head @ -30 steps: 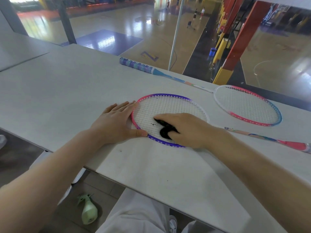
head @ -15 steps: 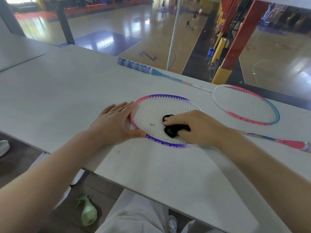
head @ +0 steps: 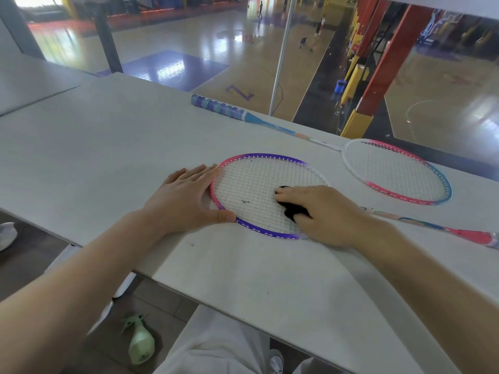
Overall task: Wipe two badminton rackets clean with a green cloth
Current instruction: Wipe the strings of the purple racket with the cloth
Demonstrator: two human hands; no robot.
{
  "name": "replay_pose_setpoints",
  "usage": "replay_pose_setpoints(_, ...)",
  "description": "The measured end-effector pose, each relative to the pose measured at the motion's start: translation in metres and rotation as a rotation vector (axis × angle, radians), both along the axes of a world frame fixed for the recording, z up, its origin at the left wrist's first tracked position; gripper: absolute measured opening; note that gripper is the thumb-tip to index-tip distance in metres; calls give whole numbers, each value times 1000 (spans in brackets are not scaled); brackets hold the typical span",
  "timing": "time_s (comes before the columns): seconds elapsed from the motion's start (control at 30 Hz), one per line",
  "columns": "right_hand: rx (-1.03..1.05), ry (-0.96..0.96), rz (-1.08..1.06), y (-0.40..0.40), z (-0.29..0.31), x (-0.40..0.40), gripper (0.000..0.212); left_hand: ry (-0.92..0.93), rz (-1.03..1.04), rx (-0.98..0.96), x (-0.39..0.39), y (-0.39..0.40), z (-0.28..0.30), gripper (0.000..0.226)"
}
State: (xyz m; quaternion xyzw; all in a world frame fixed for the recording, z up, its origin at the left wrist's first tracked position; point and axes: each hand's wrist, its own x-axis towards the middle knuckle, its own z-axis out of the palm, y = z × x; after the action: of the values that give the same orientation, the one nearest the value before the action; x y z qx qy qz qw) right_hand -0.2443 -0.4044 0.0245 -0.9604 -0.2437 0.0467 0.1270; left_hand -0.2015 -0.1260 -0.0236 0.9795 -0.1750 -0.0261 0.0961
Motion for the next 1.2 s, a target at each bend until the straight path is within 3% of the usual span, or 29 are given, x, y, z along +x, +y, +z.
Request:
replay_pose_setpoints(0.13,-39,29,105,48,-2,32,30,-26,-12,-28,0,0,0,126)
replay_pose_setpoints(0.33,-57,-26,172,88,-4,52,39,-46,-4,-78,-2,0,-1,127)
replay_pose_setpoints(0.87,-36,-4,-128,-71,-1,5,52,-9,5,-7,1,-1,-1,128)
replay_pose_setpoints(1.03,7,76,-55,-37,-4,21,47,2,8,-9,1,-1,0,130)
replay_pose_setpoints(1.2,-39,39,68,38,-2,50,36,-23,-2,-26,-2,-2,1,129)
